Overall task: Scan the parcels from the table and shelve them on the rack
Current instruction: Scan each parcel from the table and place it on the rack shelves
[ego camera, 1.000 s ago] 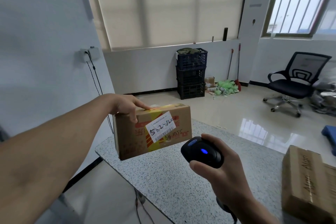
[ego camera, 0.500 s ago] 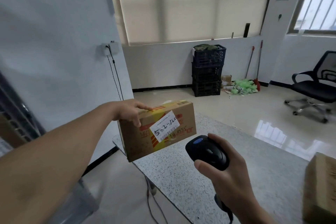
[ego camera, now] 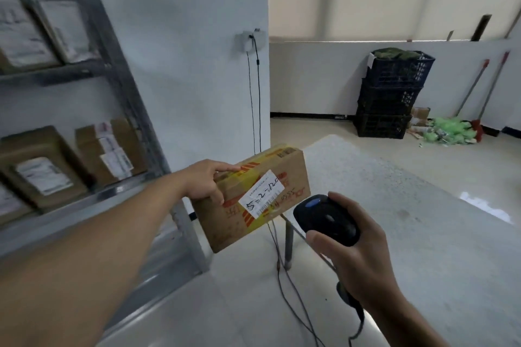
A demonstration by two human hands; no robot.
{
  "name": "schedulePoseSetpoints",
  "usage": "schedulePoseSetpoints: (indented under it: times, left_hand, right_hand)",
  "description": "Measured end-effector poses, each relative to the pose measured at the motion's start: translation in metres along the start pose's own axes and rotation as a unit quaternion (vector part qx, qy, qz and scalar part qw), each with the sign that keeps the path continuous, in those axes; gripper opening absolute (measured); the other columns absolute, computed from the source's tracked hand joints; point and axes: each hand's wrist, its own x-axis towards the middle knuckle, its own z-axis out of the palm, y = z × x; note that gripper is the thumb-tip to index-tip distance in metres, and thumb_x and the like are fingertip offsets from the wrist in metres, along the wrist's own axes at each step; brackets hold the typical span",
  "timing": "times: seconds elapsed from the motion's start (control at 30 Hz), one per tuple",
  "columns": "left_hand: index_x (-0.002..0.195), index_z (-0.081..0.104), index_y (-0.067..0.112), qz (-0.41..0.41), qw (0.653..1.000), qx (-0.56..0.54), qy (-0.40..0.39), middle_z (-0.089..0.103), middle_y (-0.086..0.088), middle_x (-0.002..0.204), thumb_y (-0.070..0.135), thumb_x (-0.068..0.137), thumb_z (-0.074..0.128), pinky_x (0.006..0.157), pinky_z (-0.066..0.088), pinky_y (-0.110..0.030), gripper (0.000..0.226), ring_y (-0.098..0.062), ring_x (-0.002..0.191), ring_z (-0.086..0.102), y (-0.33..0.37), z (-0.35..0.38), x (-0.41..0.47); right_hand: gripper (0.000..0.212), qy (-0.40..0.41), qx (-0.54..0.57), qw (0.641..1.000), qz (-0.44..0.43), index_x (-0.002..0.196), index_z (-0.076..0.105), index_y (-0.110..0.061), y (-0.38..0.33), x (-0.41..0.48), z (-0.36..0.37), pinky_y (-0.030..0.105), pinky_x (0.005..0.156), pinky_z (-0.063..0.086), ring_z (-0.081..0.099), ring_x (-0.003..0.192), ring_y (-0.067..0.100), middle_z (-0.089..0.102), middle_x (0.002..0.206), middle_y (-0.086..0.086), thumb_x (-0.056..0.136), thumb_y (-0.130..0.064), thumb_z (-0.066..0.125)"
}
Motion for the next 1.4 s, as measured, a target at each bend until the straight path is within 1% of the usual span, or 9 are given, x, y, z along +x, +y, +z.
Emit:
schedulePoseSetpoints:
  times: [0.1,0.2,0.33,0.43,0.53,0.67,0.97,1.07,1.4]
  left_hand:
    - [0.143,0.048,0.047,-0.017,1.000,-0.008,0.011,0.049,0.003,0.135,0.007,0.075,0.083,0.087,0.049,-0.034,0.086,-0.023,0.115,0.052,-0.078,-0.023,-0.034]
    - [0.143,0.046,0.050,-0.039,0.999,0.018,0.022,0.044,0.001,0.144,0.014,0.074,0.084,0.097,0.052,-0.042,0.087,-0.026,0.121,0.050,-0.155,-0.043,-0.071]
    - [0.145,0.045,0.047,-0.067,0.997,0.012,0.044,0.039,0.002,0.152,0.011,0.074,0.084,0.102,0.047,-0.041,0.089,-0.026,0.131,0.045,-0.240,-0.068,-0.118]
    - [0.144,0.045,0.051,-0.090,0.994,-0.015,0.062,0.043,0.003,0.145,0.011,0.072,0.084,0.089,0.050,-0.036,0.091,-0.023,0.122,0.048,-0.290,-0.085,-0.151]
    - [0.145,0.044,0.051,-0.110,0.990,-0.032,0.083,0.044,0.005,0.138,0.009,0.073,0.082,0.079,0.048,-0.030,0.091,-0.019,0.113,0.048,-0.331,-0.099,-0.177]
    - [0.145,0.043,0.051,-0.136,0.985,-0.010,0.103,0.043,0.004,0.146,0.013,0.072,0.084,0.088,0.048,-0.033,0.092,-0.021,0.120,0.048,-0.378,-0.110,-0.201]
    - [0.146,0.043,0.049,-0.233,0.969,-0.022,0.074,0.042,0.004,0.149,0.008,0.072,0.086,0.090,0.045,-0.028,0.095,-0.023,0.126,0.049,-0.463,-0.125,-0.218]
    - [0.144,0.043,0.055,-0.255,0.965,-0.019,0.064,0.043,0.004,0.149,0.010,0.069,0.087,0.096,0.050,-0.033,0.097,-0.023,0.125,0.051,-0.489,-0.128,-0.221]
    - [0.145,0.042,0.052,-0.195,0.981,-0.008,0.018,0.041,0.007,0.139,0.009,0.074,0.083,0.101,0.044,-0.028,0.093,-0.020,0.127,0.047,-0.588,-0.137,-0.215]
  right_hand:
    - [0.058,-0.015,0.005,1.000,0.004,0.109,0.063,-0.046,-0.012,-0.014,0.070,0.020,0.068,0.058,0.069,0.094,0.001,0.070,0.101,-0.024,0.060,-0.025,0.086]
    - [0.056,-0.045,0.009,0.999,0.003,0.108,0.060,-0.048,-0.027,-0.028,0.136,0.019,0.071,0.059,0.066,0.097,-0.003,0.067,0.103,-0.031,0.059,-0.031,0.081]
    - [0.058,-0.077,0.009,0.997,-0.008,0.105,0.059,-0.046,-0.043,-0.038,0.214,0.013,0.072,0.055,0.066,0.095,-0.003,0.066,0.099,-0.033,0.069,-0.014,0.091]
    - [0.062,-0.112,0.008,0.994,-0.006,0.110,0.060,-0.042,-0.057,-0.040,0.264,0.015,0.071,0.056,0.066,0.095,-0.004,0.067,0.096,-0.034,0.072,-0.001,0.086]
    - [0.062,-0.142,0.009,0.990,-0.003,0.121,0.062,-0.033,-0.064,-0.039,0.308,0.030,0.074,0.061,0.067,0.096,-0.002,0.068,0.098,-0.031,0.073,-0.002,0.087]
    - [0.061,-0.181,0.013,0.983,-0.009,0.122,0.064,-0.035,-0.065,-0.035,0.358,0.046,0.079,0.062,0.068,0.097,0.003,0.070,0.102,-0.024,0.073,-0.007,0.089]
    - [0.062,-0.274,0.052,0.960,-0.003,0.095,0.067,-0.044,-0.060,-0.009,0.450,0.004,0.065,0.048,0.066,0.086,-0.013,0.072,0.084,-0.031,0.076,0.014,0.077]
    - [0.065,-0.295,0.052,0.954,-0.001,0.090,0.071,-0.054,-0.058,-0.002,0.477,0.004,0.068,0.048,0.067,0.091,-0.009,0.073,0.090,-0.027,0.076,0.009,0.079]
    - [0.061,-0.248,0.038,0.967,0.047,0.128,0.061,-0.024,-0.049,-0.025,0.569,0.005,0.066,0.051,0.064,0.096,-0.012,0.070,0.110,-0.004,0.075,-0.002,0.083]
